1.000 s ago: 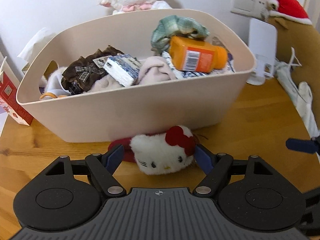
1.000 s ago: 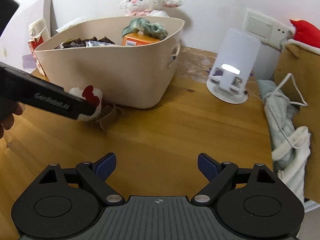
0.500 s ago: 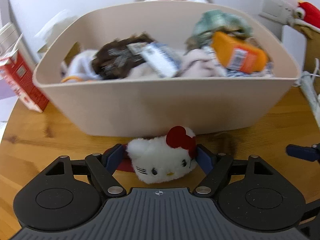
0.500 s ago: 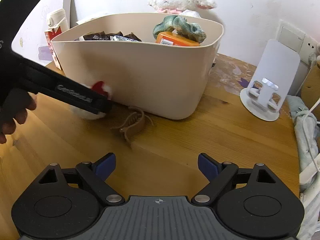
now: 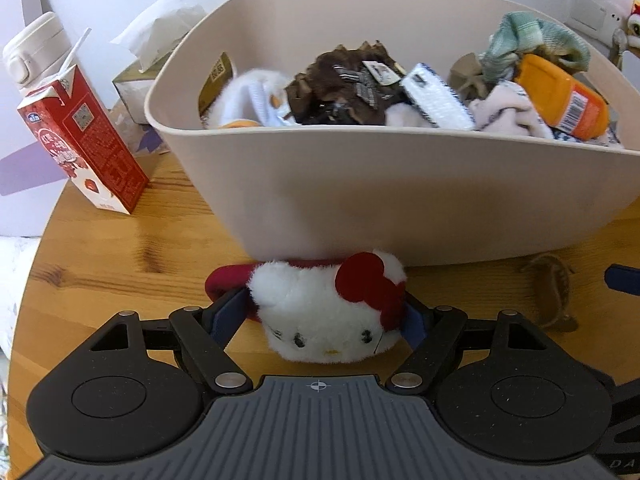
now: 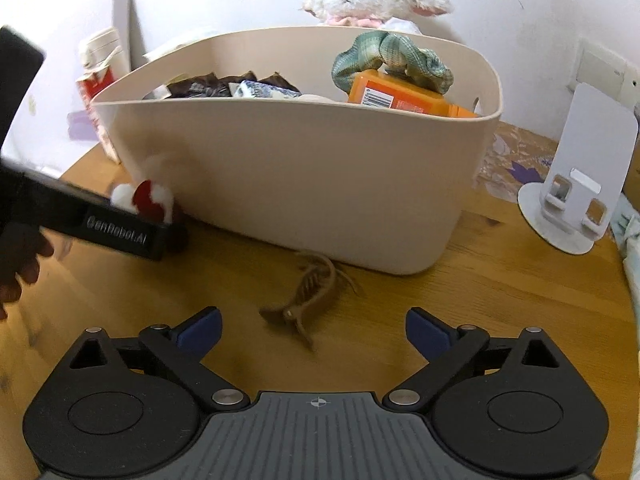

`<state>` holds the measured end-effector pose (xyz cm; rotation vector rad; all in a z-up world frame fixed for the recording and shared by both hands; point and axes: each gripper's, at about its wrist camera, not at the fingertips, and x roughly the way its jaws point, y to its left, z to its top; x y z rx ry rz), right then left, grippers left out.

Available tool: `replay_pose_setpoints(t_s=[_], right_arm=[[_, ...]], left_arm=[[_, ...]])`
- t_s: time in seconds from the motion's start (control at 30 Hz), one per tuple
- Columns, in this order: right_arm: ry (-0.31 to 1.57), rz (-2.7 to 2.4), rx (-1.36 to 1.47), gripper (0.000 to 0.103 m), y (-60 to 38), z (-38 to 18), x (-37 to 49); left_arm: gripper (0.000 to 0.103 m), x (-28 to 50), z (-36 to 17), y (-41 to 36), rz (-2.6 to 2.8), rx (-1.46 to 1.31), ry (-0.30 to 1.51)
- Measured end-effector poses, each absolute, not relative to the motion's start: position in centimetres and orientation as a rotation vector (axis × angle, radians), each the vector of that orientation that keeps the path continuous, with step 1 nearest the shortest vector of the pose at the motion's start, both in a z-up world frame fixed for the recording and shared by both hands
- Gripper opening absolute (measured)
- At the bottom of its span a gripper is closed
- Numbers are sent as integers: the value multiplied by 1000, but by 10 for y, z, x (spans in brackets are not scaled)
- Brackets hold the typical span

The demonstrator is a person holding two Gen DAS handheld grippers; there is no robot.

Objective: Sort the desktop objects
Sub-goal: 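Grasp the Hello Kitty plush with the left gripper while the right grasps the brown hair clip, then carry the Hello Kitty plush and brown clip into the basket and release both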

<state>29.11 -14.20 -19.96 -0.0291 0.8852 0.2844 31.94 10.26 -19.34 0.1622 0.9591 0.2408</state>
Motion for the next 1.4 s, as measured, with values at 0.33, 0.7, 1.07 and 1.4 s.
replay_pose_setpoints(t_s=[0.33, 0.7, 1.07, 1.4], right_arm=[[907, 191, -19, 96, -123, -212, 303], [884, 164, -51, 48, -130, -209, 302], [910, 204, -67, 18, -143, -205, 292], [912, 218, -48, 18, -142, -194, 263]], left_arm=[[81, 327, -199, 100, 247, 208, 914], [62, 325, -193, 105, 242, 245, 918], [60, 308, -192, 97, 222, 249, 943], [60, 275, -177, 101, 215, 241, 929]])
